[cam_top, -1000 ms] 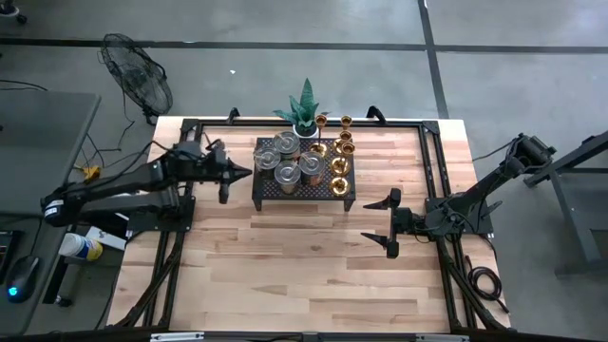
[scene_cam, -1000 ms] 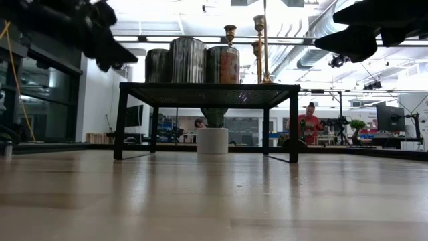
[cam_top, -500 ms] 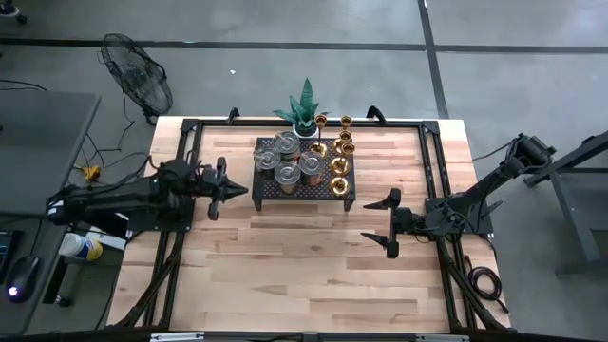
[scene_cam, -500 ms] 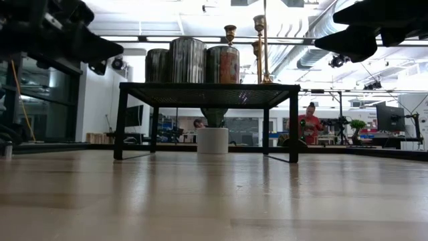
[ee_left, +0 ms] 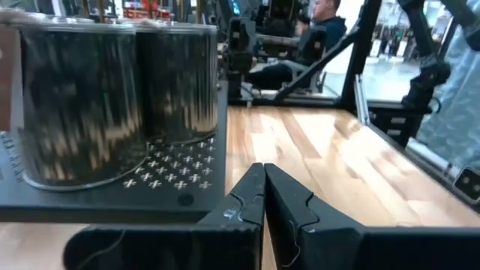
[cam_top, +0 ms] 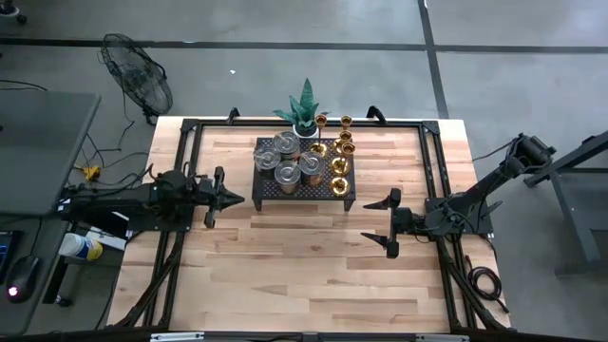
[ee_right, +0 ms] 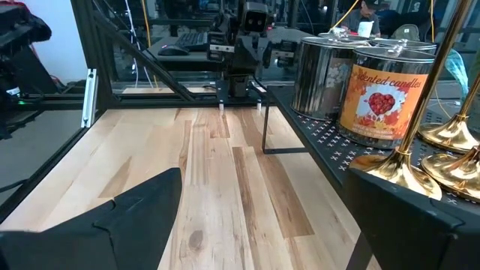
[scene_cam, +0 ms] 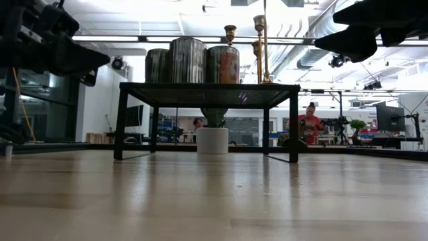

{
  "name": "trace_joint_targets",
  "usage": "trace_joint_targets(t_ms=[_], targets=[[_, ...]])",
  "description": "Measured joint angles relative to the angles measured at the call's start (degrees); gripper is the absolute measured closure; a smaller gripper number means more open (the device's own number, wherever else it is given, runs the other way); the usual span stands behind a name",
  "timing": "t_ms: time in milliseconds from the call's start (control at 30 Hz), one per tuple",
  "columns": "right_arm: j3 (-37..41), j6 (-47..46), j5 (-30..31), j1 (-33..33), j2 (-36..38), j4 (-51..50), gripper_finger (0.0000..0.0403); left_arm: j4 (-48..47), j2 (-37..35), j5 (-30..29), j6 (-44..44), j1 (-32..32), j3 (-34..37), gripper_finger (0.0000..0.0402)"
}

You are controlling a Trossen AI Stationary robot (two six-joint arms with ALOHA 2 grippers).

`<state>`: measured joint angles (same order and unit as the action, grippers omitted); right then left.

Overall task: Pick & Place candle stick holders
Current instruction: Return to Home Position

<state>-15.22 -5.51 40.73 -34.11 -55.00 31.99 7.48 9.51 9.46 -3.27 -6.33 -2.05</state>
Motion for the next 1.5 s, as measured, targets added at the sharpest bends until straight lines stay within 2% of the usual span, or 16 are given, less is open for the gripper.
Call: trace_joint_targets(t_ms=[267, 400, 667, 1500], targets=[[0.0, 0.0, 0.0, 0.0, 0.0, 0.0, 0.0041, -2.6, -6.2, -0.2, 0.0, 0.0, 1.2, 0.0401], [0.0, 0.0, 0.0, 0.0, 0.0, 0.0, 0.0041, -5.5, -9.5, -2.1, 0.0, 0.0, 1.2, 0.0401], [0.0, 0.0, 0.0, 0.0, 0.0, 0.0, 0.0041, -5.0, -9.1, 0.2, -1.5, 0.0, 1.3, 0.0401], [0.0, 0.0, 0.0, 0.0, 0.0, 0.0, 0.0041, -5.2, -7.7, 0.0, -1.5, 0.0, 1.4, 0.0402]])
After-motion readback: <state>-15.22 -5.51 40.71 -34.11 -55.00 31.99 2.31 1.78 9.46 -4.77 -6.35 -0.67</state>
